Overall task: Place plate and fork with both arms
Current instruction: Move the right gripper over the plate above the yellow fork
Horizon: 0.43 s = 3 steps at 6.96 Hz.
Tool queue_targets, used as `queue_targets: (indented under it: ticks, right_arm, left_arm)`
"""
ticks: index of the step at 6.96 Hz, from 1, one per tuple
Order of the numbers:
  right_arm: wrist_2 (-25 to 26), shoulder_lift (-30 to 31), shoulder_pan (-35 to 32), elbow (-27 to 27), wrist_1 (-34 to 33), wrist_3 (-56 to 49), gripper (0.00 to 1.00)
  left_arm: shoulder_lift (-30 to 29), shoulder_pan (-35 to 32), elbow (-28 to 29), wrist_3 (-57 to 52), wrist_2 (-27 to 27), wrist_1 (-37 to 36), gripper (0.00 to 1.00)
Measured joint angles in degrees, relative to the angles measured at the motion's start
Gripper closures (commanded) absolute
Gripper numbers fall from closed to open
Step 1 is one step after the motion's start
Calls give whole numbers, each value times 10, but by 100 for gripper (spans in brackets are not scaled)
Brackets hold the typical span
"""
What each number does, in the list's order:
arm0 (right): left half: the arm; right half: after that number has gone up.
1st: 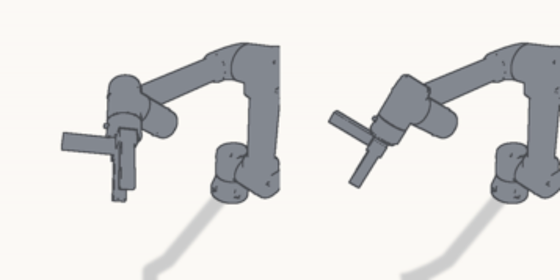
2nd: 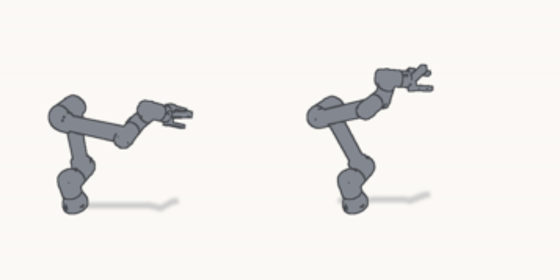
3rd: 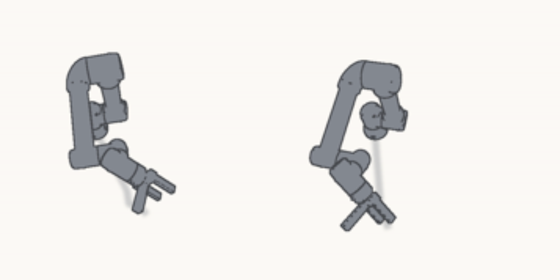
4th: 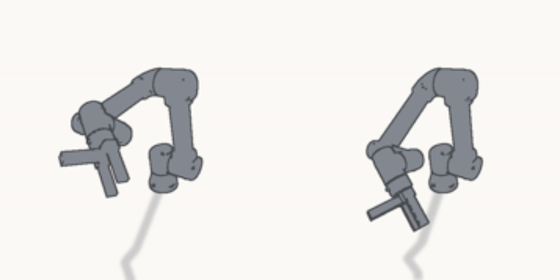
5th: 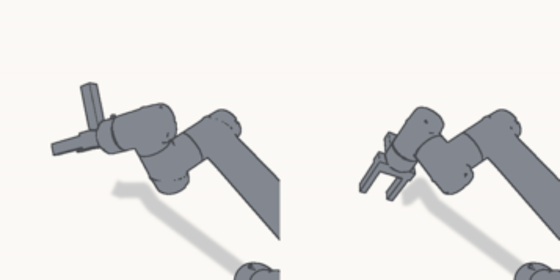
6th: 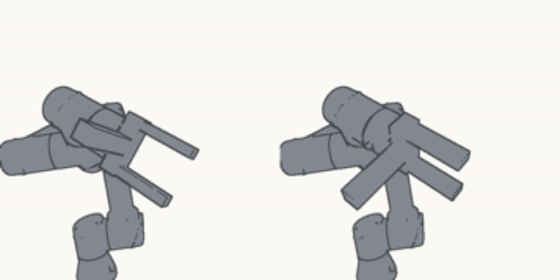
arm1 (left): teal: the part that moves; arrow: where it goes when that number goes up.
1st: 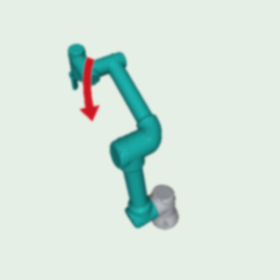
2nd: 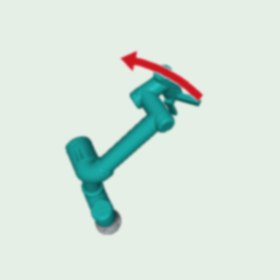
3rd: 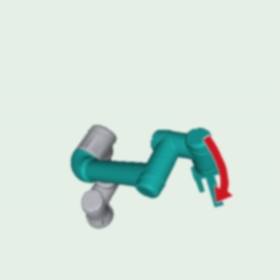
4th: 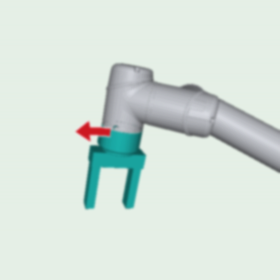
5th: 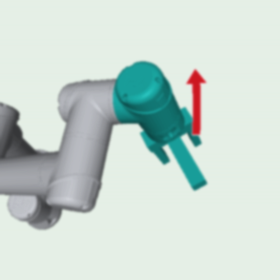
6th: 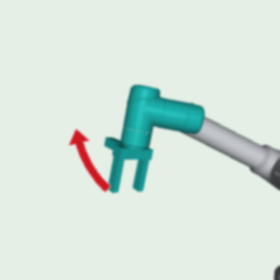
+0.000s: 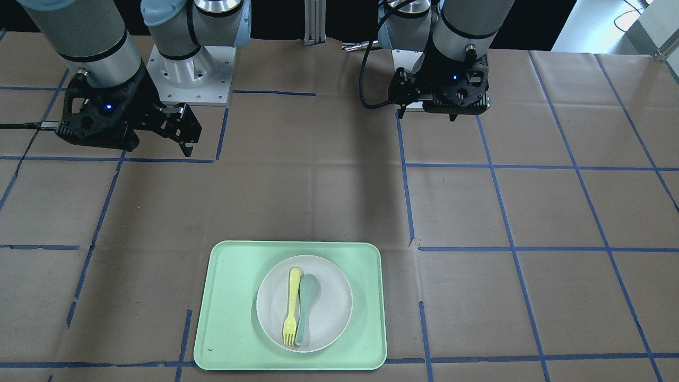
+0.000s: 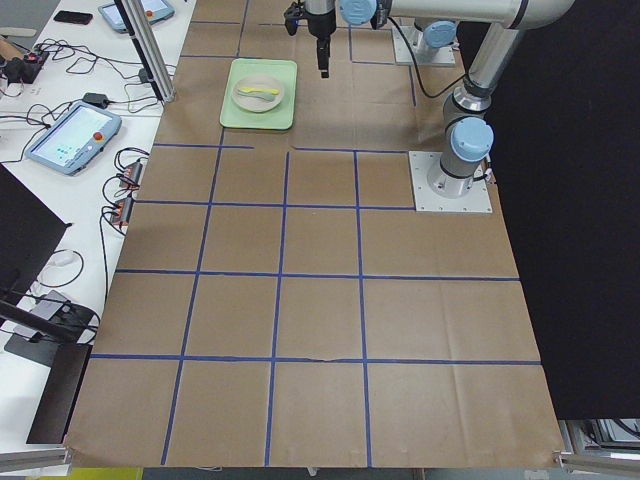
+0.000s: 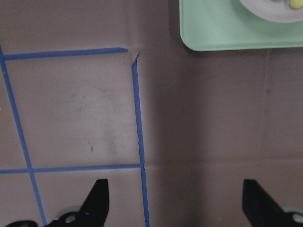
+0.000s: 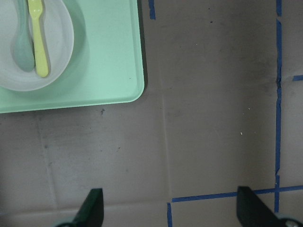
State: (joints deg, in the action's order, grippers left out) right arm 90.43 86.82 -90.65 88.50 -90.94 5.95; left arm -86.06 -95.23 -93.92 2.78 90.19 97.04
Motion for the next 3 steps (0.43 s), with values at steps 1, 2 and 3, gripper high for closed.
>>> queue_targets:
  ticks: [1,2,3]
  right_arm:
    - [-1,-7,-1,-12,0,9,0]
    - [-2,-21,-9,-24,-1,22,0]
    - [-2,-42,-26,-43,-4,41,0]
  left_arm:
    - [10,0,-2,-2,-1,7,0]
    - [17,3,-7,-6,-3,8,0]
    - [21,7,-12,-6,-5,8,0]
